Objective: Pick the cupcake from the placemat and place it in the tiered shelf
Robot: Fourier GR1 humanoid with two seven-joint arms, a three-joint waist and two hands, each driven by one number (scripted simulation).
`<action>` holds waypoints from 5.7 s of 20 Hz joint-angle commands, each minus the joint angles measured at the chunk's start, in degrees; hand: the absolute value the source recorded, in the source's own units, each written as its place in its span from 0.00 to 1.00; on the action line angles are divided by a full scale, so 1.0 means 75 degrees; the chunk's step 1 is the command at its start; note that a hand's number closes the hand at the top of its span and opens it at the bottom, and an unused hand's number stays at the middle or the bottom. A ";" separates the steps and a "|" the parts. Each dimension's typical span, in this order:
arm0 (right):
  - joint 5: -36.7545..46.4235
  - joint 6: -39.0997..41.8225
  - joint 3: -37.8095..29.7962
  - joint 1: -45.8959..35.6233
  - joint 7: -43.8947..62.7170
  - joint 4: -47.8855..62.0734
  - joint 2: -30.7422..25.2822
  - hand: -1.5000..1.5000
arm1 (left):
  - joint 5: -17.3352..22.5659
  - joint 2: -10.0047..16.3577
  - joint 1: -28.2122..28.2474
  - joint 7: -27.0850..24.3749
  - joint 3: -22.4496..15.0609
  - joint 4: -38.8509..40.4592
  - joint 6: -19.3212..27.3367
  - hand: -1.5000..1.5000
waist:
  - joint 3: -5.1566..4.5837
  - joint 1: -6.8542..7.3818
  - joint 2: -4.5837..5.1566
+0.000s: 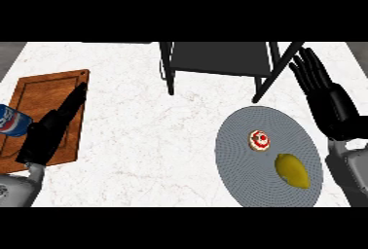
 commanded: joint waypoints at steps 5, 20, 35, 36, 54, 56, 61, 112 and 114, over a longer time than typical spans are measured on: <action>0.0505 -0.0926 -0.1626 0.1039 0.0039 -0.0105 -0.1496 1.00 | 0.1054 -0.0898 0.1212 0.0602 0.0698 0.0825 0.0608 0.50 | 0.0093 -0.0370 -0.0180; 0.0652 0.0402 -0.1608 0.3731 0.1155 -0.1029 -0.2293 0.00 | 0.1448 -0.1617 0.1180 0.0643 0.0910 0.1526 0.0121 0.50 | 0.0101 -0.0169 -0.0146; 0.1885 -0.0939 -0.0017 0.2036 0.7373 -0.4305 -0.2973 0.00 | 0.1358 -0.1732 0.1042 0.0817 0.1008 0.1535 -0.0052 0.50 | 0.0092 0.0109 -0.0102; 0.2204 -0.1248 0.0282 0.1716 0.7741 -0.4465 -0.2717 0.00 | 0.1210 -0.1798 0.1094 0.1070 0.0873 0.1189 0.0210 0.50 | 0.0097 0.0140 -0.0112; 0.3772 0.0086 0.2019 -0.0541 1.0371 -0.2479 -0.1445 0.00 | 0.0894 -0.2115 0.0615 0.0972 0.1138 0.1770 0.0122 0.50 | 0.0105 -0.0058 -0.0124; 0.4096 -0.0127 0.2093 -0.0045 1.0255 -0.2689 -0.1395 0.00 | 0.0999 -0.1973 0.0892 0.0766 0.1359 0.1788 -0.0084 0.50 | 0.0106 -0.0084 -0.0132; 0.5277 -0.0418 0.2701 -0.0063 1.0449 -0.2288 -0.0582 0.00 | 0.1039 -0.1931 0.0596 0.1337 0.1469 0.1467 -0.0036 0.50 | 0.0109 -0.0048 -0.0132; 0.7149 -0.0125 0.3857 -0.1820 0.7867 0.1537 0.3488 1.00 | 0.0261 -0.2679 0.0785 0.1025 0.1713 0.1609 -0.0647 0.50 | 0.0108 0.0393 -0.0036; 0.6958 -0.0370 0.4251 -0.2698 0.8279 0.1712 0.3502 1.00 | 0.0206 -0.2604 0.0782 0.1183 0.1673 0.1314 -0.0624 0.50 | 0.0111 0.0420 -0.0074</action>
